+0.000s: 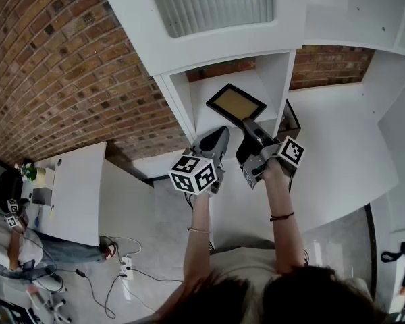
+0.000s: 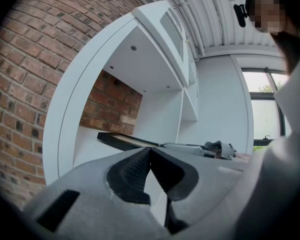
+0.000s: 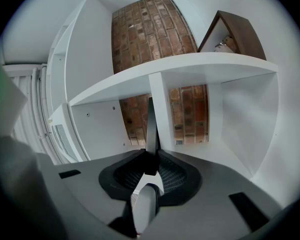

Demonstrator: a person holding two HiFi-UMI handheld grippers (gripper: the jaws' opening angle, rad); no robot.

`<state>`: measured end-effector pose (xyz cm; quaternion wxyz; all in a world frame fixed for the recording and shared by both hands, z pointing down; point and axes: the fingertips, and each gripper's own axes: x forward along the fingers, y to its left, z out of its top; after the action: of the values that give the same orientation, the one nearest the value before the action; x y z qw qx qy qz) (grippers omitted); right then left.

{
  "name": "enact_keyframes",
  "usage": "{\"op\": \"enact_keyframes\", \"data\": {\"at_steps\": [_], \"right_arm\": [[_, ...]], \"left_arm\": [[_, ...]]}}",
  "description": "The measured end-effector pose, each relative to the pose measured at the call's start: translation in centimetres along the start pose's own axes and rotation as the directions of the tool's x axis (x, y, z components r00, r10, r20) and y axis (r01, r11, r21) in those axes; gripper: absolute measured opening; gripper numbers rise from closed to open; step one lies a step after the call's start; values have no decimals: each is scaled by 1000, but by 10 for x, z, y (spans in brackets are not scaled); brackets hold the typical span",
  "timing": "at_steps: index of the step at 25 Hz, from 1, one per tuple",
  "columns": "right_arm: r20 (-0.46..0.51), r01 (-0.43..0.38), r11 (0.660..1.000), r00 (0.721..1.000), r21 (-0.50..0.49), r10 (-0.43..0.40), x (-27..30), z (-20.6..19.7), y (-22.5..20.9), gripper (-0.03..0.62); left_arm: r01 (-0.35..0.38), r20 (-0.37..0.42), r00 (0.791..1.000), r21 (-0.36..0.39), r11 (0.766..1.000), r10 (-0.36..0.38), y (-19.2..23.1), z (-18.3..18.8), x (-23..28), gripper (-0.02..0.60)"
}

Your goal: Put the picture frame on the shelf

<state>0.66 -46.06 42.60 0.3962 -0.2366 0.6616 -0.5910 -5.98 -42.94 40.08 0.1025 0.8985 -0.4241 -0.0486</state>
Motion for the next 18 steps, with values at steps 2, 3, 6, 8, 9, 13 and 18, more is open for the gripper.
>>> {"op": "enact_keyframes", "data": {"at_steps": [2, 3, 6, 8, 9, 13, 18], "right_arm": [[0, 1, 1000, 1000, 1, -1, 0, 0, 0, 72], [-1, 2, 1000, 1000, 0, -2, -1, 0, 0, 72], [-2, 0, 1000, 1000, -4, 0, -1, 0, 0, 72], [-3, -1, 1000, 1000, -5, 1, -1, 0, 0, 72], [-4, -2, 1000, 1000, -6, 2, -1, 0, 0, 72], [-5, 1, 1000, 1000, -6, -1, -1, 0, 0, 72], [-9, 4, 1000, 1000, 4, -4, -1, 0, -1, 71]], "left_arm": [[-1, 0, 1000, 0, 1000, 1, 0, 0, 0, 11], [-1, 0, 1000, 1, 1000, 1, -1, 0, 0, 11], [-1, -3, 1000, 3, 1000, 1, -1, -1, 0, 11], [0, -4, 1000, 3, 1000, 0, -2, -1, 0, 11], [0, -4, 1000, 3, 1000, 0, -2, -1, 0, 11], [-1, -7, 1000, 3, 1000, 1, -3, -1, -1, 11], [-3, -9, 1000, 5, 1000, 3, -3, -1, -2, 11]]}}
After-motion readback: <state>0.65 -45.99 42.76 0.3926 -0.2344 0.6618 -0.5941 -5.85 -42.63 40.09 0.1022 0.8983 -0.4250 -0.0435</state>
